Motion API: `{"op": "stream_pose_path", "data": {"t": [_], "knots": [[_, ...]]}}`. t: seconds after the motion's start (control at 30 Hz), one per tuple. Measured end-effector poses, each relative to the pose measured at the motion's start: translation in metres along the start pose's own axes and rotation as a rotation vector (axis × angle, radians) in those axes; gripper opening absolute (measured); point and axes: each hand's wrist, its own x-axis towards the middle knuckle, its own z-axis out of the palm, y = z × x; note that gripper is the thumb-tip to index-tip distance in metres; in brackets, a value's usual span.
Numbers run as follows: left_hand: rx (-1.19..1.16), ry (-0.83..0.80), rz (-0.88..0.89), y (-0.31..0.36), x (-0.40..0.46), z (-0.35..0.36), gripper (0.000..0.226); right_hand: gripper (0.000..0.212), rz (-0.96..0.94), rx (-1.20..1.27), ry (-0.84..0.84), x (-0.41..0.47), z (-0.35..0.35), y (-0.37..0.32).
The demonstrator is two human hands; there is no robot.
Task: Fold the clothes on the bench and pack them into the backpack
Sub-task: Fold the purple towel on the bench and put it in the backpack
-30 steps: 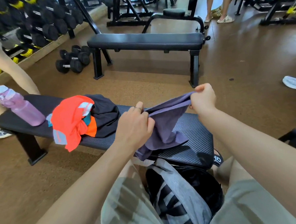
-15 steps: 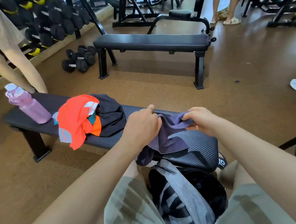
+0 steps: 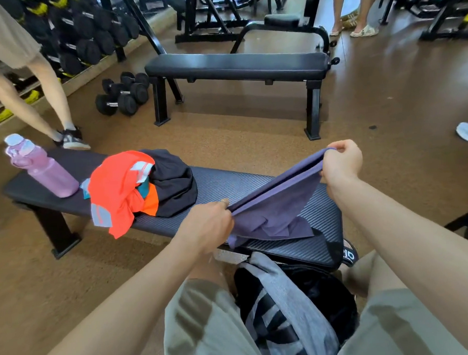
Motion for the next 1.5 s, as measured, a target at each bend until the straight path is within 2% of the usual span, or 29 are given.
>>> {"op": "stream_pose_path", "data": {"t": [0.13, 0.27, 0.37, 0.47, 0.53, 0.6, 0.7, 0.77, 0.9, 1.03, 1.13, 1.27, 1.5], "knots": [[-0.113, 0.204, 0.017, -0.014, -0.002, -0.005, 0.026, 0.019, -0.015, -0.219, -0.103, 0.007, -0.006, 0.013], [-0.293, 0.431, -0.056, -0.013, 0.004, -0.023, 0.026, 0.021, 0.019, -0.357, -0.179, 0.009, -0.006, 0.031], [-0.389, 0.457, -0.092, -0.007, 0.008, -0.035, 0.032, 0.021, 0.071, -0.483, -0.27, 0.01, -0.007, 0.039], [-0.517, 0.431, -0.092, -0.003, 0.015, -0.042, 0.034, 0.033, -0.077, -0.602, -0.467, -0.012, -0.003, 0.033], [-0.574, 0.399, -0.08, 0.001, 0.02, -0.045, 0.03, 0.03, -0.266, -0.42, -0.619, -0.035, 0.004, 0.024], [-0.599, 0.381, -0.061, 0.004, 0.022, -0.048, 0.026, 0.021, -0.374, -0.152, -0.788, -0.062, 0.009, 0.013], [-0.629, 0.383, -0.032, 0.003, 0.025, -0.049, 0.025, 0.014, -0.311, 0.096, -0.998, -0.084, 0.015, 0.005], [-0.662, 0.375, -0.015, -0.001, 0.025, -0.049, 0.025, 0.013, -0.333, 0.095, -0.994, -0.086, 0.018, 0.004], [-0.683, 0.354, -0.001, -0.007, 0.022, -0.045, 0.027, 0.01, -0.471, -0.113, -0.959, -0.077, 0.017, 0.01], [-0.715, 0.363, 0.011, -0.009, 0.019, -0.042, 0.027, 0.011, -0.521, -0.221, -0.989, -0.074, 0.018, 0.013], [-0.707, 0.388, -0.013, -0.013, 0.018, -0.041, 0.031, 0.02, -0.593, -0.346, -1.01, -0.077, 0.018, 0.01], [-0.699, 0.388, 0.024, -0.018, 0.018, -0.042, 0.033, 0.04, -0.643, -0.367, -0.982, -0.08, 0.015, 0.002], [-0.857, 0.355, -0.007, -0.023, 0.016, -0.033, 0.02, 0.042, -0.657, -0.313, -0.837, -0.074, 0.007, -0.003]]}}
